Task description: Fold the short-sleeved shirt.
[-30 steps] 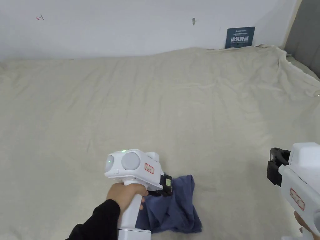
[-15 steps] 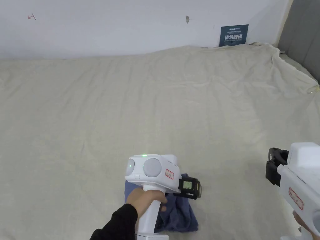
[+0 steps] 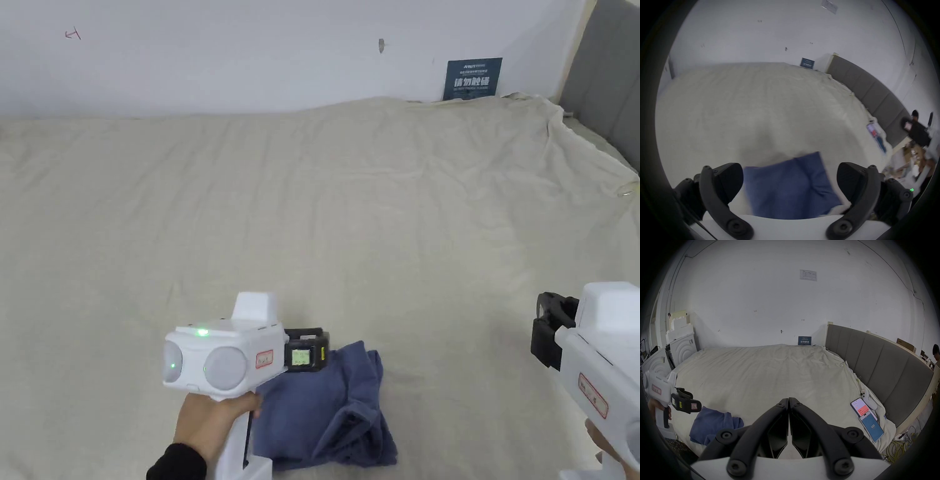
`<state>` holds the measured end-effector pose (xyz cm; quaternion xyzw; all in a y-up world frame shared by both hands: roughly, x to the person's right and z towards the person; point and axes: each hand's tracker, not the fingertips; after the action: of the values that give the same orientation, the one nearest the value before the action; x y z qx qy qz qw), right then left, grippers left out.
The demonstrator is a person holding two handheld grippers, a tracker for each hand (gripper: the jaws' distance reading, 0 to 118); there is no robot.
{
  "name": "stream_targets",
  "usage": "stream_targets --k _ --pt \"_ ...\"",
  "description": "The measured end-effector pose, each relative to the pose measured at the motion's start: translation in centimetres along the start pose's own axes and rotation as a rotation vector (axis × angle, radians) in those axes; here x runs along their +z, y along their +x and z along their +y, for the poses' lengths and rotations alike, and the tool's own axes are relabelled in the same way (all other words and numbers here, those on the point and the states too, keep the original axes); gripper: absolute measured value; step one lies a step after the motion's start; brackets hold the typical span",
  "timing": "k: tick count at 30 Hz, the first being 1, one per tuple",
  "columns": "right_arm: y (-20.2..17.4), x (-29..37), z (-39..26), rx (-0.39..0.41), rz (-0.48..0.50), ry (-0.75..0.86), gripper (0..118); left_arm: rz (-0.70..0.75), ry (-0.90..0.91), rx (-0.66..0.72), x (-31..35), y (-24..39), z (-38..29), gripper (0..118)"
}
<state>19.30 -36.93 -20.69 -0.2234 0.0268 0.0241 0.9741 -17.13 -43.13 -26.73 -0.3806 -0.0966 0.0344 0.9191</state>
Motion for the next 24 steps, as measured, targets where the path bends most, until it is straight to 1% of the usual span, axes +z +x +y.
stream_targets --k 1,2,3,6,7,10,14,18,21,24 --pt "0.0 -0.1 -0.1 -0.001 0.001 0.000 0 0.020 0.030 -0.021 0.0 -0.2 -0.8 78" --pt "0.0 -0.1 -0.1 -0.002 0.002 -0.001 0 0.021 0.056 -0.032 -0.1 -0.3 -1.4 45" --pt "0.0 -0.1 -0.1 -0.002 0.002 -0.002 0 0.016 0.054 -0.030 -0.4 -0.4 -2.1 24" --pt "-0.2 0.0 -0.1 -0.002 0.000 -0.006 0 0.000 0.052 -0.022 -1.6 -0.5 -3.8 2" --pt "-0.2 0.0 -0.2 -0.004 0.000 -0.007 0 -0.011 0.048 -0.028 -2.0 -0.4 -4.5 0" --pt "0.3 -0.3 -0.7 -0.006 0.000 -0.018 0 0.004 0.038 -0.028 -3.4 0.7 -6.2 0" --pt "0.5 -0.3 -1.1 -0.008 -0.001 -0.030 0 -0.023 0.043 -0.022 -4.5 3.0 -7.4 0" --pt "1.4 -0.5 -1.5 -0.011 -0.008 -0.037 0 -0.103 -0.015 -0.057 -6.1 6.5 -8.1 0" --pt "1.5 0.0 -1.5 -0.021 -0.017 -0.041 0 -0.111 -0.041 -0.114 -7.5 9.4 -9.2 0" --pt "1.9 0.2 -1.6 -0.027 -0.025 -0.044 0 -0.106 -0.028 -0.139 -8.1 11.2 -10.0 0"
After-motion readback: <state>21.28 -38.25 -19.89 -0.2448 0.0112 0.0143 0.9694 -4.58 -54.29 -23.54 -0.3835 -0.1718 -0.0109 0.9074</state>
